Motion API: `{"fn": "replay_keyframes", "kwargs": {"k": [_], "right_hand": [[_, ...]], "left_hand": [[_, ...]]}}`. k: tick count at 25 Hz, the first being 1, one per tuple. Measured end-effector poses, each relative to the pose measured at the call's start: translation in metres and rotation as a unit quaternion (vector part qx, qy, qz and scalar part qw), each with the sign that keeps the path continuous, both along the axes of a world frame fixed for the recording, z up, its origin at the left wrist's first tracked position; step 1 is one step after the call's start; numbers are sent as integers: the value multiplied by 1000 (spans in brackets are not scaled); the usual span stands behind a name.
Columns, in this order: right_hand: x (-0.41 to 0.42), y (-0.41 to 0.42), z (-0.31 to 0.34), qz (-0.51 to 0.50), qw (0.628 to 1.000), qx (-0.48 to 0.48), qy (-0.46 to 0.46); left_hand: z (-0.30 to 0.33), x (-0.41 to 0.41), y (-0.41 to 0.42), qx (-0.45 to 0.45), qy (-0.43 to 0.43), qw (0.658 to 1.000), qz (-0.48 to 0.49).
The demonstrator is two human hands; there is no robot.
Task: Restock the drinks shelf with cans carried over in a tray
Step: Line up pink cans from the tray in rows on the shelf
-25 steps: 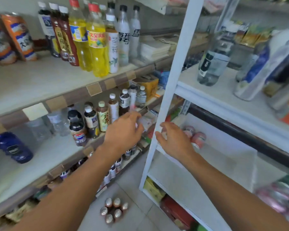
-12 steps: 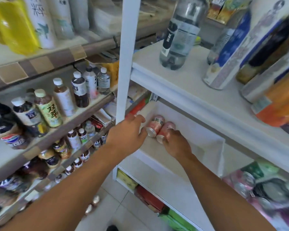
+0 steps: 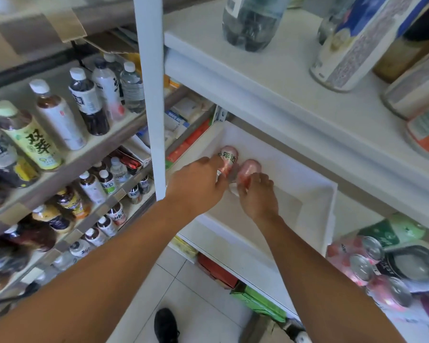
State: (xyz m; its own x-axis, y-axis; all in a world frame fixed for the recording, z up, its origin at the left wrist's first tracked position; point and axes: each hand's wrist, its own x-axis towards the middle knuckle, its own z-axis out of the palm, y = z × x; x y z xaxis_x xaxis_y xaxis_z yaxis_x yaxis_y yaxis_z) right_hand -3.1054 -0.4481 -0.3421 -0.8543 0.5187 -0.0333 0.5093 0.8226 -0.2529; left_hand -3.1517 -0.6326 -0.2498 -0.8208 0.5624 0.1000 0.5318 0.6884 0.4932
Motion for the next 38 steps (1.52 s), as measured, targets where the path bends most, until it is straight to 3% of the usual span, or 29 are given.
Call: {"fn": "replay_keyframes", "kwargs": {"k": [2, 6, 15, 19, 27, 32, 38], "right_hand": [[1, 6, -1, -96, 994, -26, 36], [-2, 24, 0, -240, 956, -168, 34], [11, 53, -4, -330, 918, -212, -51], [18, 53, 2, -298, 920, -254, -19], [13, 3, 36, -178, 935, -253, 176], [-1, -39, 68, -50, 951, -242, 185], [2, -100, 88, 40, 937, -288, 191]], "left_hand": [[-2, 0, 5, -6, -3, 1000, -8], [-7, 2, 17, -18, 3, 1000, -19], [-16, 8, 24, -22, -14, 999, -23], [-13, 10, 25, -17, -14, 999, -26], [11, 6, 5, 13, -5, 1000, 15], [34, 4, -28, 29, 6, 997, 68], [46, 9, -86, 33, 11, 992, 121]]}}
